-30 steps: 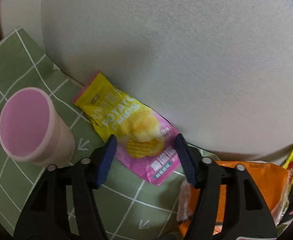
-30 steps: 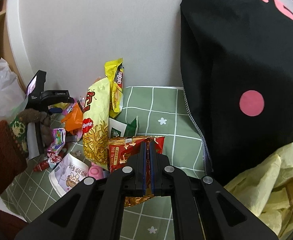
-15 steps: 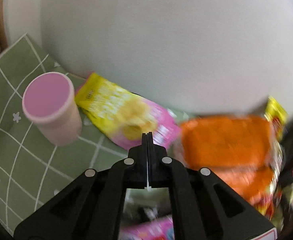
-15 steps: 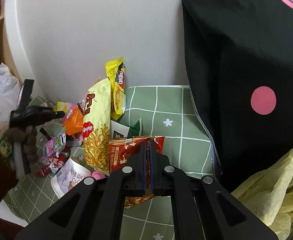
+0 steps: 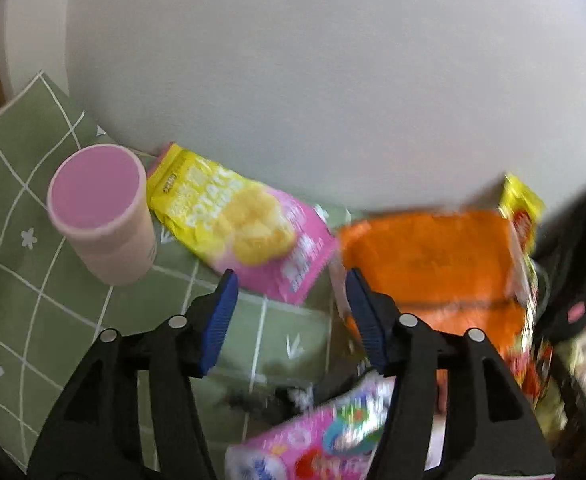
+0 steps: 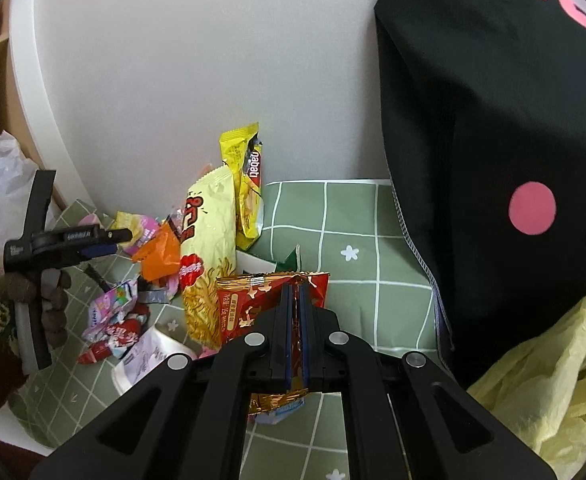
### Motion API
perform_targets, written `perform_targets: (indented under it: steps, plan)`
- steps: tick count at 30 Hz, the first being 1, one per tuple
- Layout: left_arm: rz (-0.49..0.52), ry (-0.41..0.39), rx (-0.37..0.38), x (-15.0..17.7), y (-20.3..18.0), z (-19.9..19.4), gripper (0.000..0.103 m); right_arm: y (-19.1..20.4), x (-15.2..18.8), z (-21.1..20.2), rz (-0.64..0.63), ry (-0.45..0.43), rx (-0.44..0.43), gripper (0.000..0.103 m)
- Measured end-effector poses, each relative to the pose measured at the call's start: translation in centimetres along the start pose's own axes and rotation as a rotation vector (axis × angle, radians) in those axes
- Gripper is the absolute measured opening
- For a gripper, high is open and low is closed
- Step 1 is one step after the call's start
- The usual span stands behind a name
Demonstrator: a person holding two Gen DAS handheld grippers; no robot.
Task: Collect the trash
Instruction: 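Close the left tool on the yellow potato chips bag, then carry both bags to the yellow-lined bin and open both tools to drop them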
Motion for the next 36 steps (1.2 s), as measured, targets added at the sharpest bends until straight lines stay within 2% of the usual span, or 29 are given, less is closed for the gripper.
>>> perform_targets:
  steps: [5,11,14,17,19,21,25,26,28,30,36]
  plan:
    - [-0.193,0.013,-0.049,-2.8,1.0,2.2,0.059,-0.3,0.3,1.7,0.016,0.030,0.035,0.005]
    - [-0.225,0.053,-0.164,-3.4,2.2,4.1,0.060,-0.5,-0.6,2.4,-0.001,0.011,0.054,0.005]
    - [-0.155,0.033,-0.194,-3.0,1.9,4.4,0.060,-0.2,-1.4,2.8,-0.023,-0.005,0.067,0.005]
    - [0.017,0.049,-0.286,-1.9,0.9,4.5,0.060,0.2,-2.1,3.3,-0.050,-0.007,0.071,0.005]
    - [0.080,0.055,-0.307,-1.1,0.8,4.2,0.059,0.3,-2.2,3.6,-0.059,-0.001,0.068,0.005]
    - [0.098,0.046,-0.291,-0.6,0.9,3.8,0.053,0.3,-2.6,4.1,-0.062,0.009,0.061,0.005]
    - [0.127,0.043,-0.237,1.0,2.2,1.8,0.030,0.3,-2.5,4.1,-0.060,0.014,0.053,0.005]
    - [0.129,0.043,-0.220,1.1,2.5,1.5,0.028,0.3,-2.6,4.1,-0.059,0.012,0.054,0.005]
    - [0.132,0.040,-0.179,2.0,3.5,-0.3,0.020,0.4,-2.6,3.8,-0.060,0.009,0.056,0.005]
    - [0.129,0.029,-0.113,2.8,3.7,-1.5,0.007,0.3,-2.9,3.6,-0.063,0.002,0.059,0.005]
    - [0.216,-0.005,-0.045,2.5,3.1,-3.8,0.003,1.0,-3.2,1.4,-0.060,-0.045,0.072,0.005]
Point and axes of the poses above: each gripper's, at about its wrist camera, not at the fingertips, and z roughly the way its jaws point, y to its left, x to its underside, the point moved 5 cm from there along z, roughly the way its jaws point, and after that the axes turned 5 degrees about z, right-handed, at the moved point
